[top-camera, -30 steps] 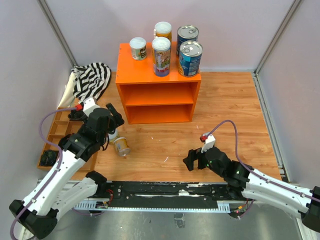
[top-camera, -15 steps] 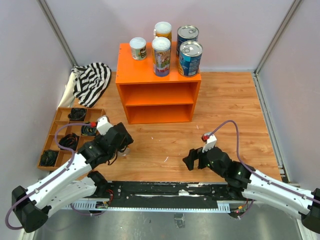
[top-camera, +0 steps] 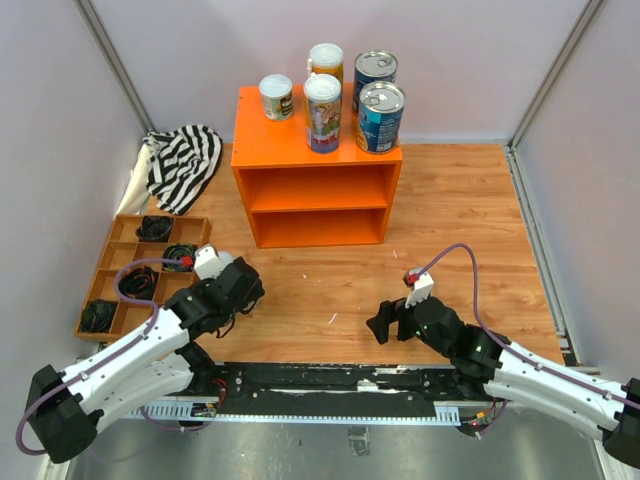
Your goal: Place and organize the canned foods onto the counter
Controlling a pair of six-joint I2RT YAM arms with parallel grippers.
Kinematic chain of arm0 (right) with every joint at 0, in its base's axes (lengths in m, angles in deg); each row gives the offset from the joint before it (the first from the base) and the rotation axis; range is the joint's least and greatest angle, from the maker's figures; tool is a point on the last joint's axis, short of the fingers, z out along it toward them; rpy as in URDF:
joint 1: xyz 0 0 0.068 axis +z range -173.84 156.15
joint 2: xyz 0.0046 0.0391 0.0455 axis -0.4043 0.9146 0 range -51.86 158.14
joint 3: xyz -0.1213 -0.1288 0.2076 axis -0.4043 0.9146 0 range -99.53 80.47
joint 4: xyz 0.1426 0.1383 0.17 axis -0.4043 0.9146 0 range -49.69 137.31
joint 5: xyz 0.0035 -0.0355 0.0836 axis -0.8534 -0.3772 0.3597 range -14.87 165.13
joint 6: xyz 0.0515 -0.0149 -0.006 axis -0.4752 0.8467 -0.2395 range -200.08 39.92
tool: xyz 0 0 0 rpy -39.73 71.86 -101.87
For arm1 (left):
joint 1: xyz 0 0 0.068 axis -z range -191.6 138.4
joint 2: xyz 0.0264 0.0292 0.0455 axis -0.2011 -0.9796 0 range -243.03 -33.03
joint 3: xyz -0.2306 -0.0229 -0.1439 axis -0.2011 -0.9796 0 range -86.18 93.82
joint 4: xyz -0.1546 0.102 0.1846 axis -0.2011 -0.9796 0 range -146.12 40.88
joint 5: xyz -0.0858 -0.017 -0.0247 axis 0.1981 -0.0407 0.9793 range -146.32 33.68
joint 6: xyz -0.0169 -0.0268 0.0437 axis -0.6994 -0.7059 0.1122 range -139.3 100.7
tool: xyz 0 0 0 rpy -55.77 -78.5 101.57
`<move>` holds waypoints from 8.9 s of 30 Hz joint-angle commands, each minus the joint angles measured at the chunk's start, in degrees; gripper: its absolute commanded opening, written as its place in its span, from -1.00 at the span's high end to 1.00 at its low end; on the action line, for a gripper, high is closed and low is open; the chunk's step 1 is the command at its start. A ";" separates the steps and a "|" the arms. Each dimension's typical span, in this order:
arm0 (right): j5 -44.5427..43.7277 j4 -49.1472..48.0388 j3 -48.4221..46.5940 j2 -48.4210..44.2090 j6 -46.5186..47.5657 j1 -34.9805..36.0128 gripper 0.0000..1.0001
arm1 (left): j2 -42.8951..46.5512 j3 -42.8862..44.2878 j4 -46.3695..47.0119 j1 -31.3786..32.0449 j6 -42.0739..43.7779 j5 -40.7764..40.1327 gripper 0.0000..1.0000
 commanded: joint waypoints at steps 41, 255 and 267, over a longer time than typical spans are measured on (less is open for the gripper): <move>-1.09 -5.92 3.52 3.46 -0.97 0.52 -0.94 | -13.27 -7.31 22.30 -4.51 10.29 0.75 -0.53; 14.37 -24.30 -4.47 7.99 0.87 -2.98 -0.97 | -27.19 22.77 85.86 -8.38 62.97 13.16 -0.63; 14.66 -24.51 -3.49 6.55 -0.51 -2.99 -0.98 | -28.66 27.19 80.28 -8.37 65.40 15.59 -0.30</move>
